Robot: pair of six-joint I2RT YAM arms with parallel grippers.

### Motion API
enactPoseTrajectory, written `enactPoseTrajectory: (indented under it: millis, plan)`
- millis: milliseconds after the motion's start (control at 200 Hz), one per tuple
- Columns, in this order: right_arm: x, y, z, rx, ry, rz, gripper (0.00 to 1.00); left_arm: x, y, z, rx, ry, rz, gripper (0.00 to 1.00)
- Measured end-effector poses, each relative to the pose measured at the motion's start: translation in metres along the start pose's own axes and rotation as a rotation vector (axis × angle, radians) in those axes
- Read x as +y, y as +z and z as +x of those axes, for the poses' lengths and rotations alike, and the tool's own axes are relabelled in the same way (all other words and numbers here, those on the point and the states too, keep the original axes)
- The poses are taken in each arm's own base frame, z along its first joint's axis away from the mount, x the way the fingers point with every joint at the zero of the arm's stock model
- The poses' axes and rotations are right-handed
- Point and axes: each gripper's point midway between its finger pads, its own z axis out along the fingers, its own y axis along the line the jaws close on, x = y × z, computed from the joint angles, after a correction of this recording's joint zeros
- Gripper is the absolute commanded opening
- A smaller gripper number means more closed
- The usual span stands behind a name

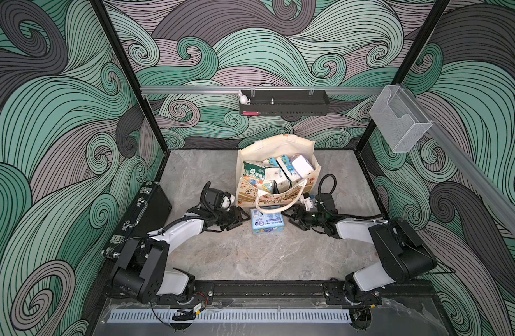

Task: Put tissues into the canvas bag
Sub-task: Adjust the canvas bag at the center of the board.

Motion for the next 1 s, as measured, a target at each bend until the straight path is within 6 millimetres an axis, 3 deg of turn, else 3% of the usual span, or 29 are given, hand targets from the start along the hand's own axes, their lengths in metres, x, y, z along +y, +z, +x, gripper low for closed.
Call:
enactPoseTrajectory:
  millis: [125,340,580,836,1001]
  plan:
    - [0.006,-0.003,0.024,0.028,-0.02,-0.012,0.78,-0.001,0.003,0.013,-0.003,0.028,0.006,0.57]
    - [0.027,-0.036,0.043,-0.046,-0.103,-0.054,0.81,0.005,0.003,-0.002,-0.077,0.038,-0.039,0.49]
    - [0.027,-0.068,0.053,-0.147,-0.185,-0.042,0.82,-0.003,0.004,-0.041,-0.179,0.06,-0.093,0.43]
    - [0.008,-0.07,0.065,-0.107,-0.191,0.031,0.81,-0.013,0.0,-0.087,-0.281,0.069,-0.117,0.43]
    - [0.0,-0.07,0.072,-0.079,-0.189,0.06,0.82,-0.005,0.01,-0.101,-0.276,0.047,-0.144,0.43]
